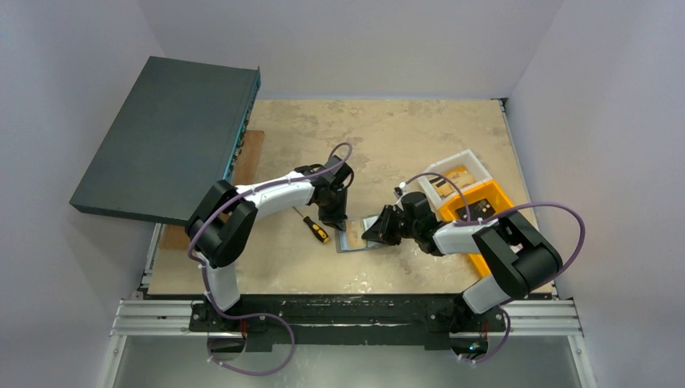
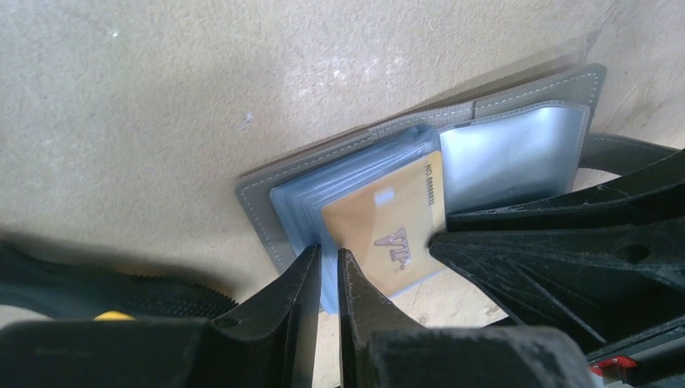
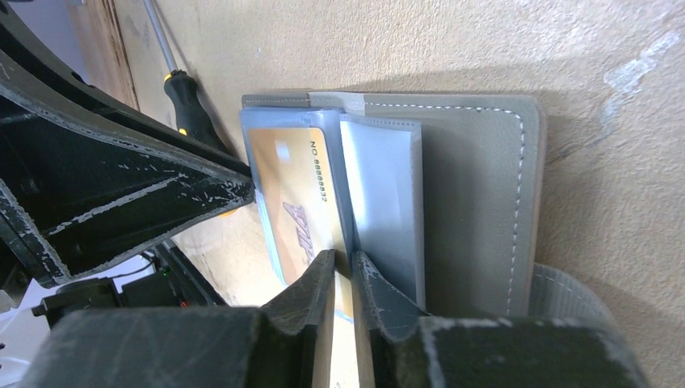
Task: Take the credit cards out of the card holder
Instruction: Remove the credit card from the card holder.
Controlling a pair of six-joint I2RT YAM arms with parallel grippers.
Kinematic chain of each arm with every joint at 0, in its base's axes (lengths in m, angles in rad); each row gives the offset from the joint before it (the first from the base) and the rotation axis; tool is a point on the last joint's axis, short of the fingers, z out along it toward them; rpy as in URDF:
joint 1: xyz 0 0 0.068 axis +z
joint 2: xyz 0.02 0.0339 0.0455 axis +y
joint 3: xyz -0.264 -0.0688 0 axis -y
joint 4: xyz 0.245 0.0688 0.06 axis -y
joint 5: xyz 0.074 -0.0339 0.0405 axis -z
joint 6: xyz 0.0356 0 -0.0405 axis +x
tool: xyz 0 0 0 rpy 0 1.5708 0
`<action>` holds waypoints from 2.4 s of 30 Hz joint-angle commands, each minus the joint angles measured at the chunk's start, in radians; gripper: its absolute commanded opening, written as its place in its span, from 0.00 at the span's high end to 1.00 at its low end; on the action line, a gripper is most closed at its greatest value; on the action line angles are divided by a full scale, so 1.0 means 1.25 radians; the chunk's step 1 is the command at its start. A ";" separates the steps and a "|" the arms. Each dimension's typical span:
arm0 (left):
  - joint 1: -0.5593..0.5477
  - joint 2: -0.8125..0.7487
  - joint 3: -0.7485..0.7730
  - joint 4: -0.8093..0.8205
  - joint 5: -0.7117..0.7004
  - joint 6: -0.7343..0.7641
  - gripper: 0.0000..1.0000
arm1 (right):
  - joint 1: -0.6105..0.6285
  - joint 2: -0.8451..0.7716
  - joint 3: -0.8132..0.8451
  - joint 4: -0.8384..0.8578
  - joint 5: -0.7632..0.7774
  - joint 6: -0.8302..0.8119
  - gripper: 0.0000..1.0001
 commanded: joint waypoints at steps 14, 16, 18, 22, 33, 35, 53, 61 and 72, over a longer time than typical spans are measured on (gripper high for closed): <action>-0.030 0.067 0.068 0.012 0.038 -0.009 0.90 | -0.002 0.001 -0.027 0.078 -0.057 0.030 0.75; -0.032 0.071 0.066 0.014 0.042 -0.012 0.90 | -0.002 0.006 -0.029 0.084 -0.059 0.032 0.75; -0.034 0.072 0.057 0.019 0.044 -0.017 0.90 | -0.006 0.007 -0.032 0.091 -0.058 0.032 0.75; -0.033 0.070 0.036 0.013 0.029 -0.021 0.96 | -0.014 0.006 -0.042 0.098 -0.055 0.035 0.86; 0.001 0.078 0.027 -0.055 -0.034 0.001 1.00 | -0.016 -0.042 -0.074 0.059 -0.006 0.050 1.00; 0.004 0.078 0.023 -0.056 -0.036 0.004 1.00 | -0.016 -0.067 -0.074 0.034 0.013 0.046 1.00; 0.010 0.081 0.018 -0.058 -0.029 0.000 1.00 | -0.017 -0.057 -0.073 0.045 0.007 0.040 0.78; 0.010 0.081 0.019 -0.064 -0.032 -0.001 1.00 | -0.025 -0.065 -0.077 0.030 0.015 0.039 1.00; 0.011 0.082 0.015 -0.066 -0.036 -0.003 1.00 | -0.033 -0.126 -0.076 -0.085 0.069 -0.001 1.00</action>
